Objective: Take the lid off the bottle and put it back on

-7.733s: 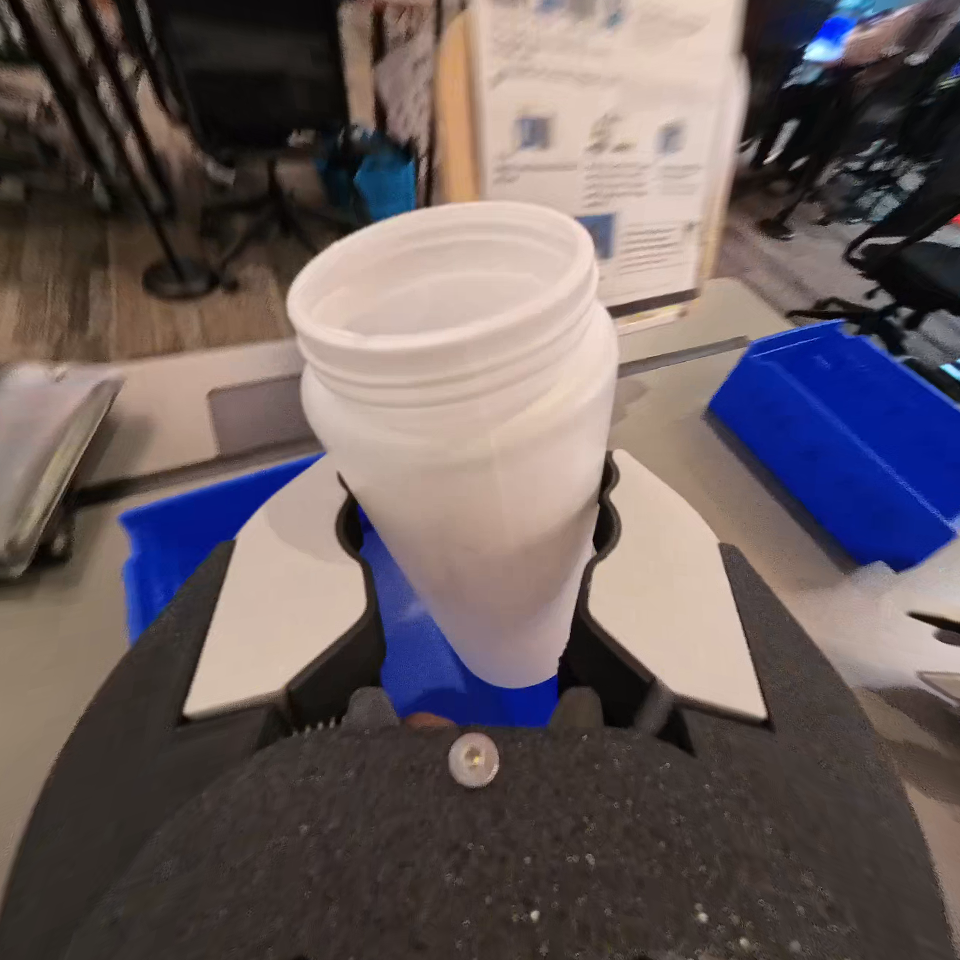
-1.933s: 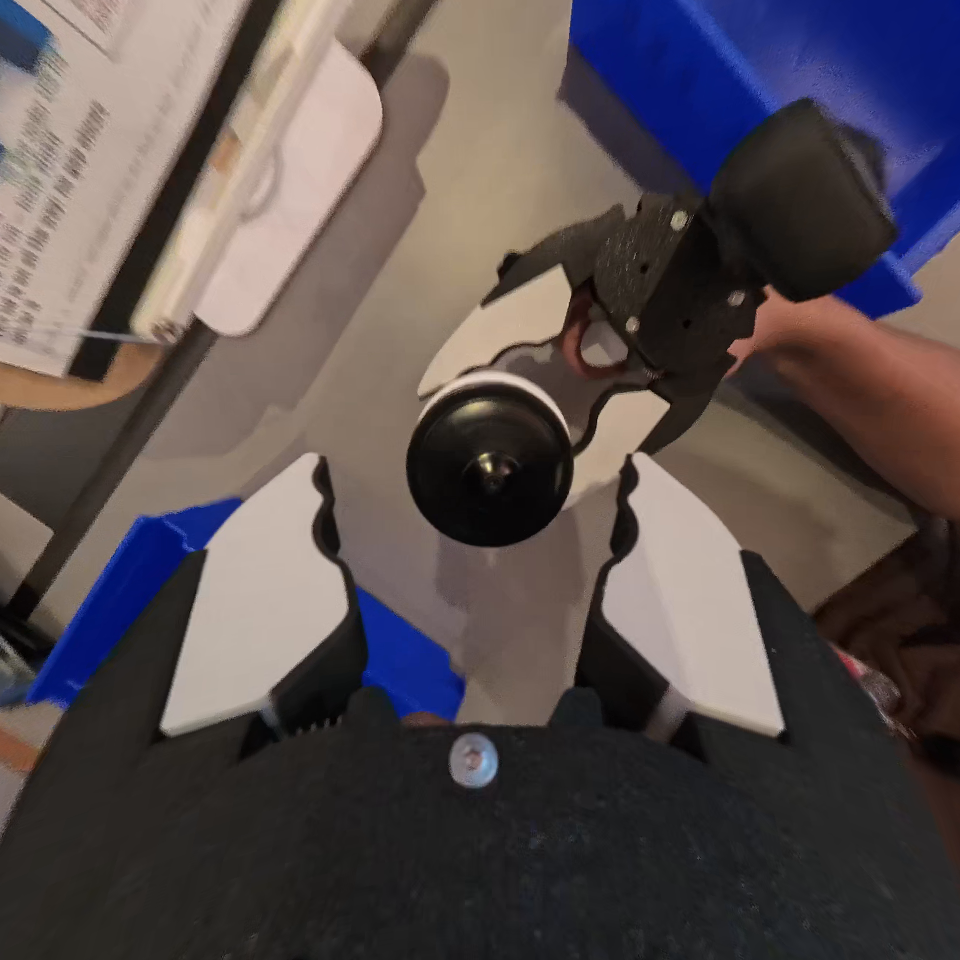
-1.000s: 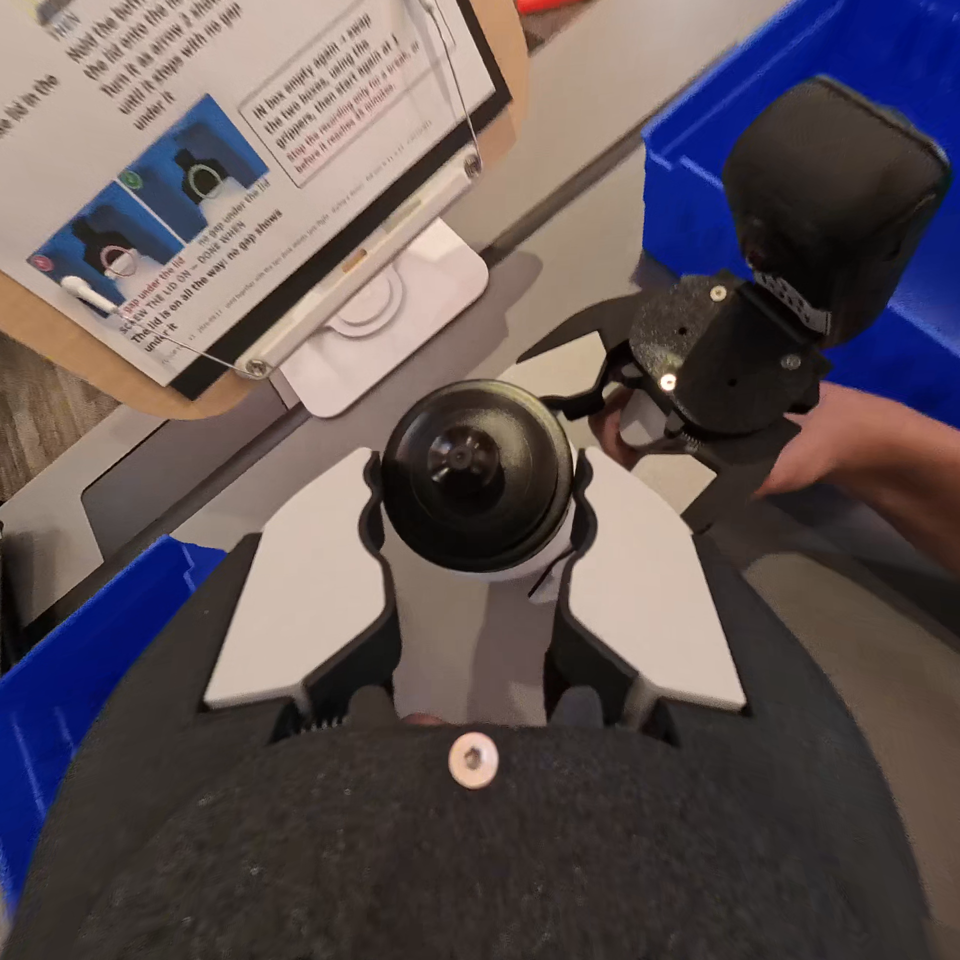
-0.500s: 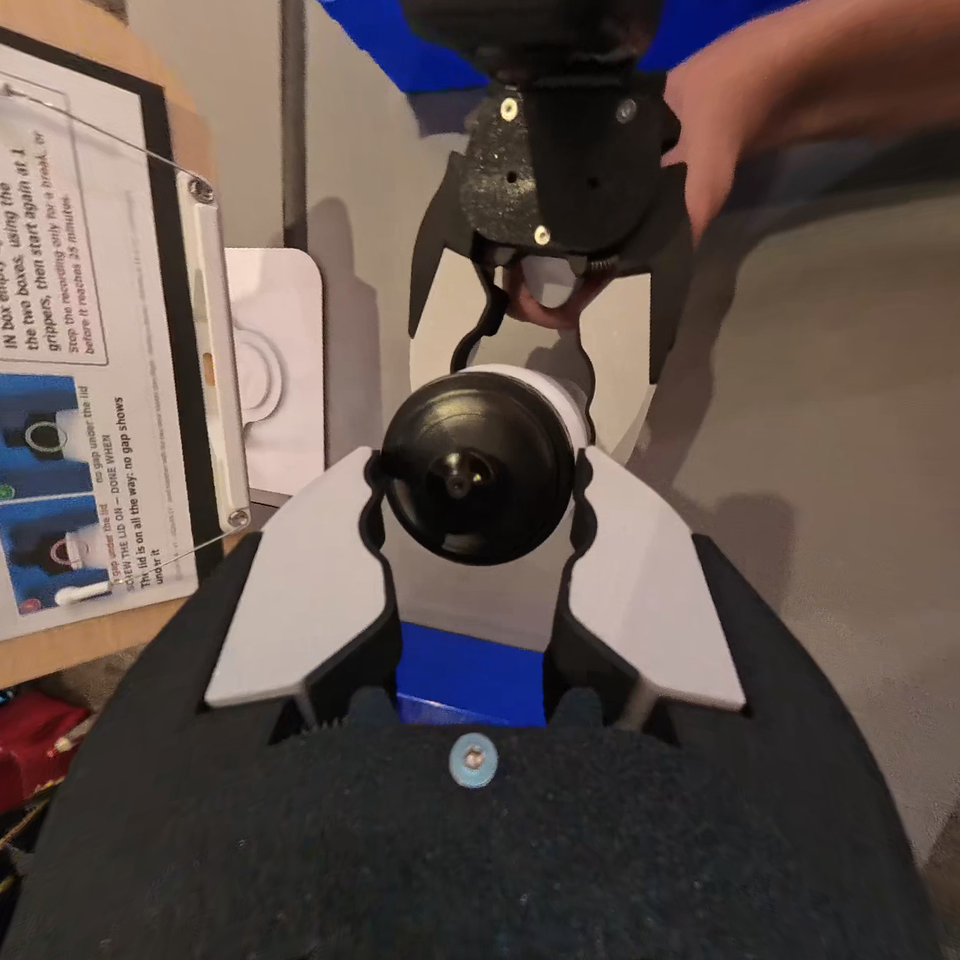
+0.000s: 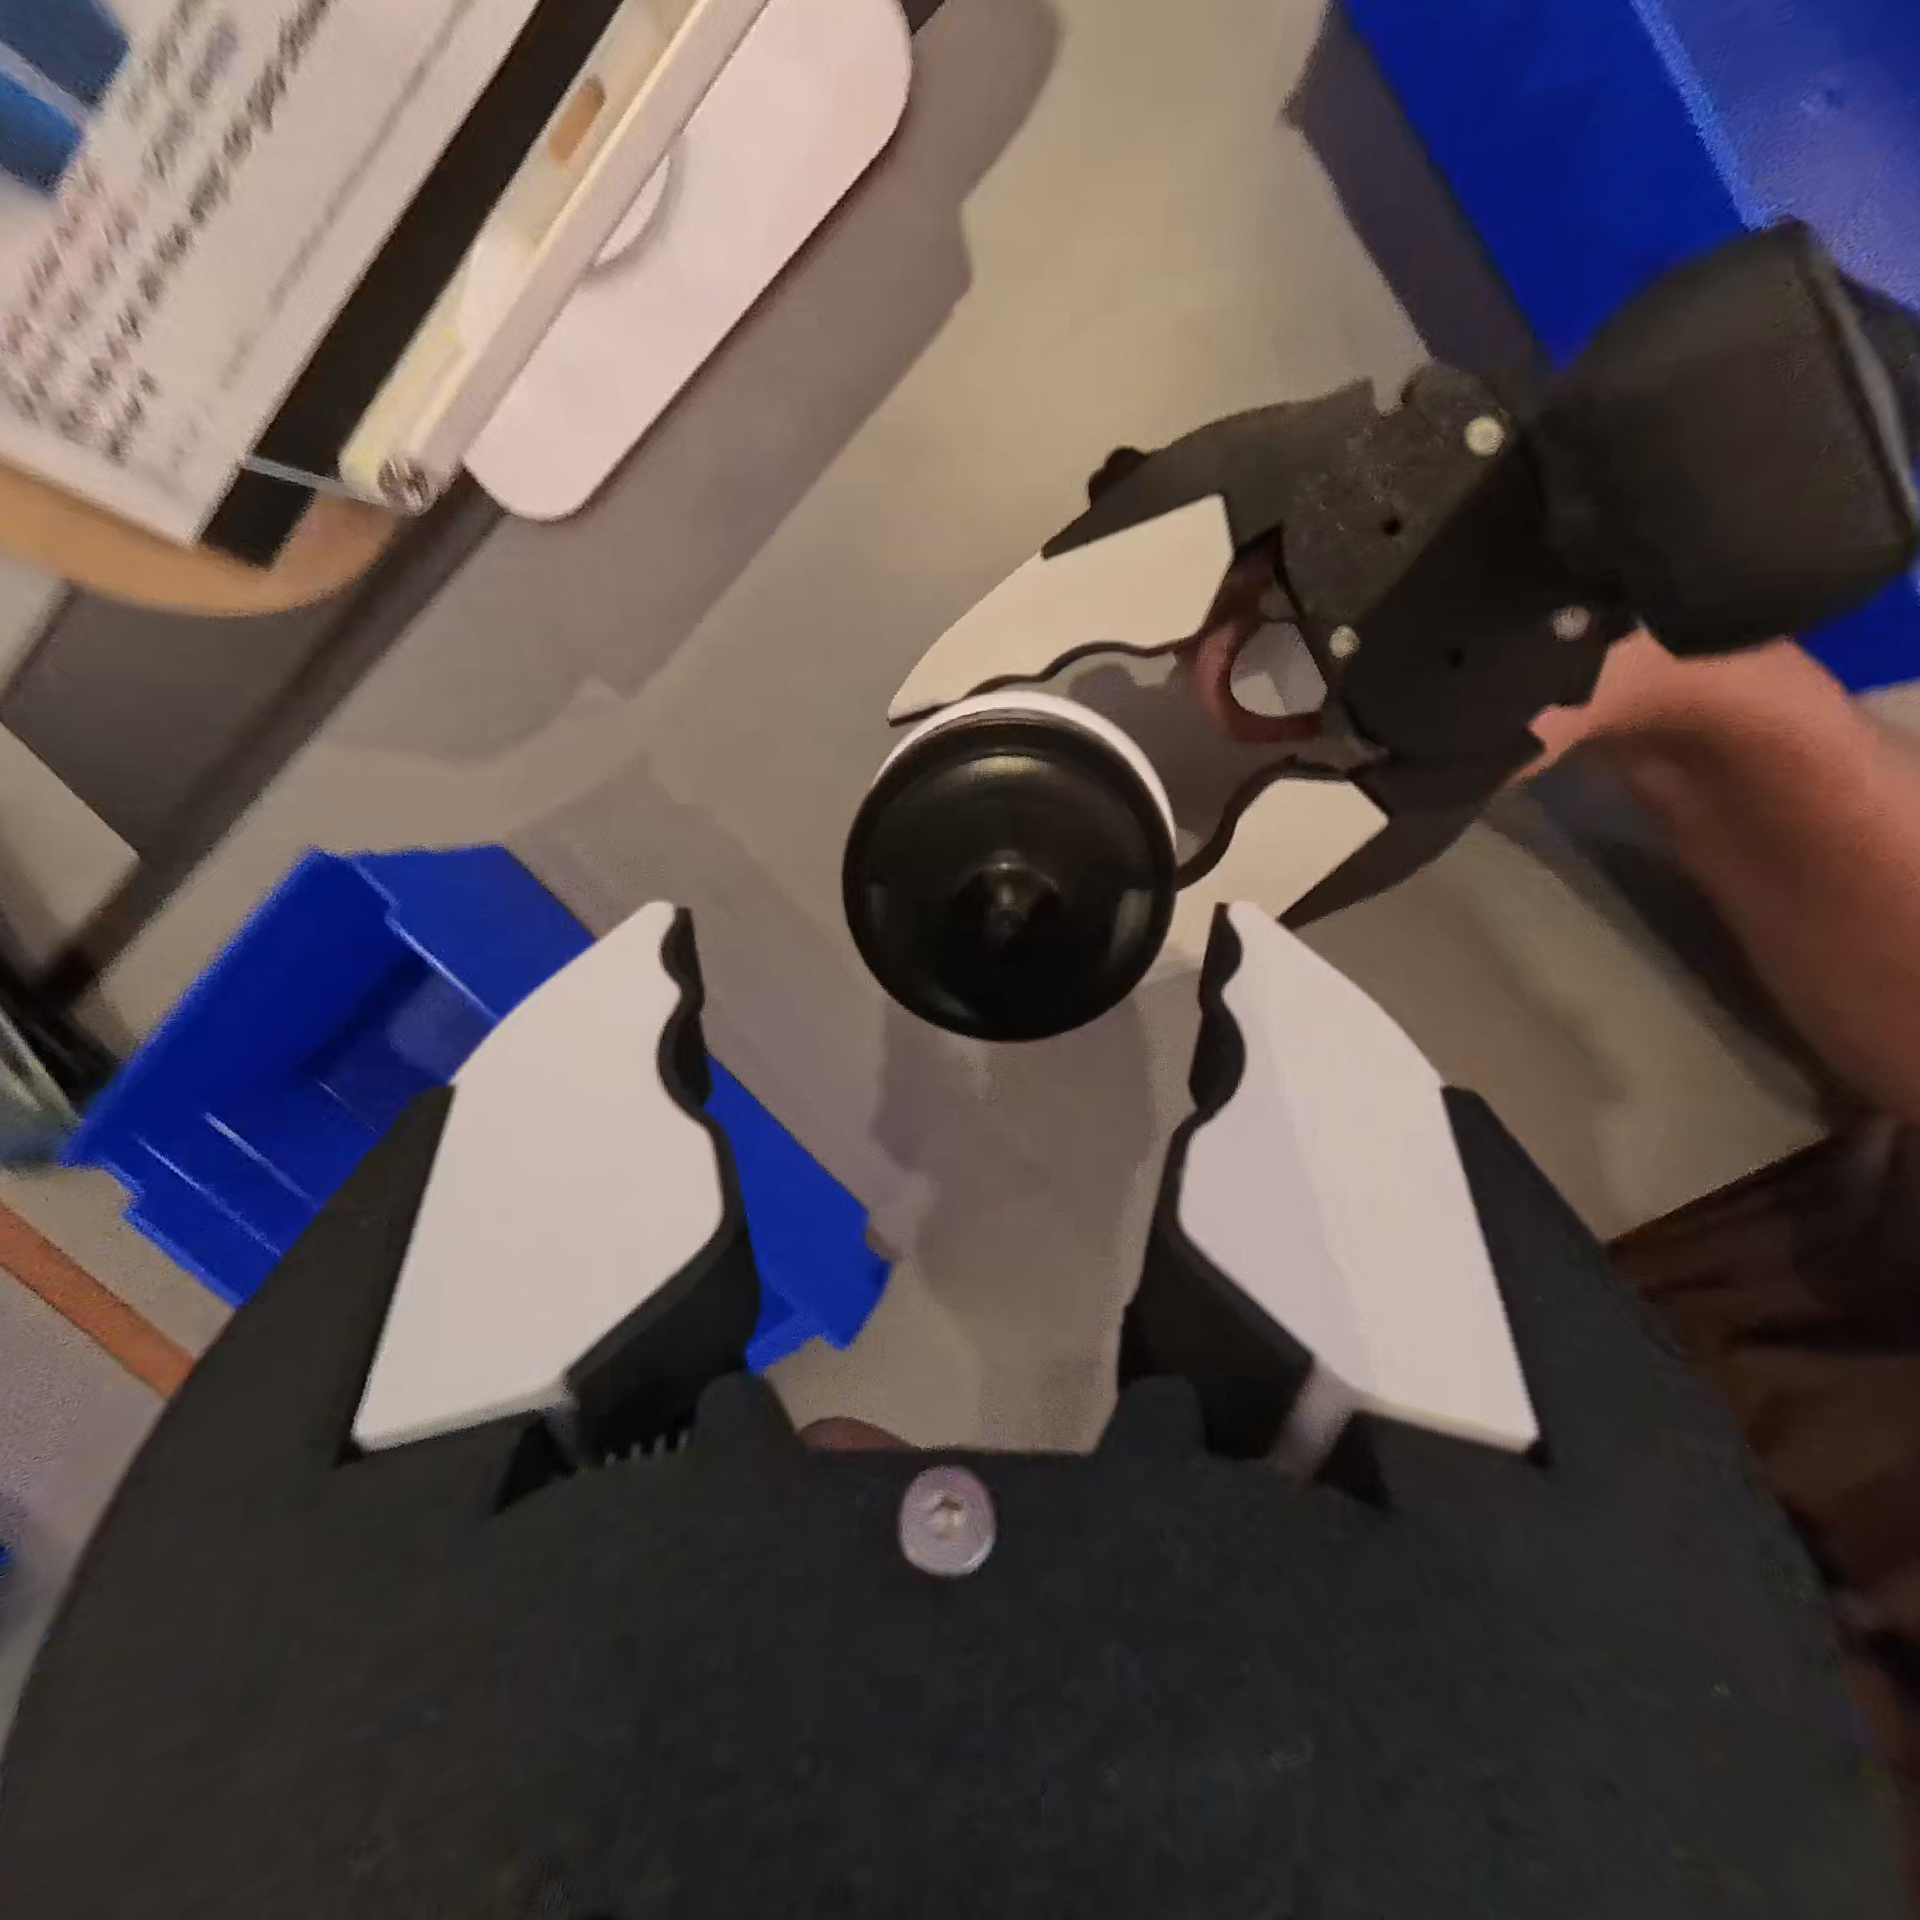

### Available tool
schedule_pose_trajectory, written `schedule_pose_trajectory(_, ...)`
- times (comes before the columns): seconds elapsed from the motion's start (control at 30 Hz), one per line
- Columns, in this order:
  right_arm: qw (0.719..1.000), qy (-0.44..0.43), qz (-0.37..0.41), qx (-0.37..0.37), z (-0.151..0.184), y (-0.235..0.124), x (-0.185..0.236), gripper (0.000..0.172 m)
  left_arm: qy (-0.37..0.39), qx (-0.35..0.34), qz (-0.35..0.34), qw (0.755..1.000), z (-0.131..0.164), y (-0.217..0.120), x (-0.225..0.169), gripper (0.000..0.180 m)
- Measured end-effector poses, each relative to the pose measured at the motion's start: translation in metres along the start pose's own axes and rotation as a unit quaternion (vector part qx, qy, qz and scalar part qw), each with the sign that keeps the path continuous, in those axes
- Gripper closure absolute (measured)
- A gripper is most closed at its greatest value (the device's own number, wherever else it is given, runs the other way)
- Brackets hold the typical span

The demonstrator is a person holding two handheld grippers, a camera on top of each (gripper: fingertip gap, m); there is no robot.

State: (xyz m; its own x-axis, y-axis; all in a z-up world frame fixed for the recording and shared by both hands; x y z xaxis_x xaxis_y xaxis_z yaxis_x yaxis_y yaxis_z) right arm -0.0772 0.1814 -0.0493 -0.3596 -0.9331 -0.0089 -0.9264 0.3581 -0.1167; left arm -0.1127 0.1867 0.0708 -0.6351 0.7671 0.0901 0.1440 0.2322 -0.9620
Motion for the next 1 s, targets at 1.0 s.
schedule_pose_trajectory(1.0, 1.000, 0.006, 0.008, 0.004, 0.000, 0.001, -0.001, 0.087, 0.207, 0.103, 0.072, 0.970, -0.005, 0.021, -0.004, 0.112)
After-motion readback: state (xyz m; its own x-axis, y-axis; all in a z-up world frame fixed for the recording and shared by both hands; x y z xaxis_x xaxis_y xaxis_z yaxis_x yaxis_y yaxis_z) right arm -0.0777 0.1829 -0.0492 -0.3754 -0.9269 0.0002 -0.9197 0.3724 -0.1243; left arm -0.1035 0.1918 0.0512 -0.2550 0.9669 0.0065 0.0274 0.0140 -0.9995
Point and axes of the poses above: each gripper's, where its closed fingertips meet, y out along the fingers, z out of its underside, x = y × z across the jaws, the point moved 5 cm from there along -y, back along the fingers, and after that the axes turned 3 degrees about -y, right-handed, at the moved point
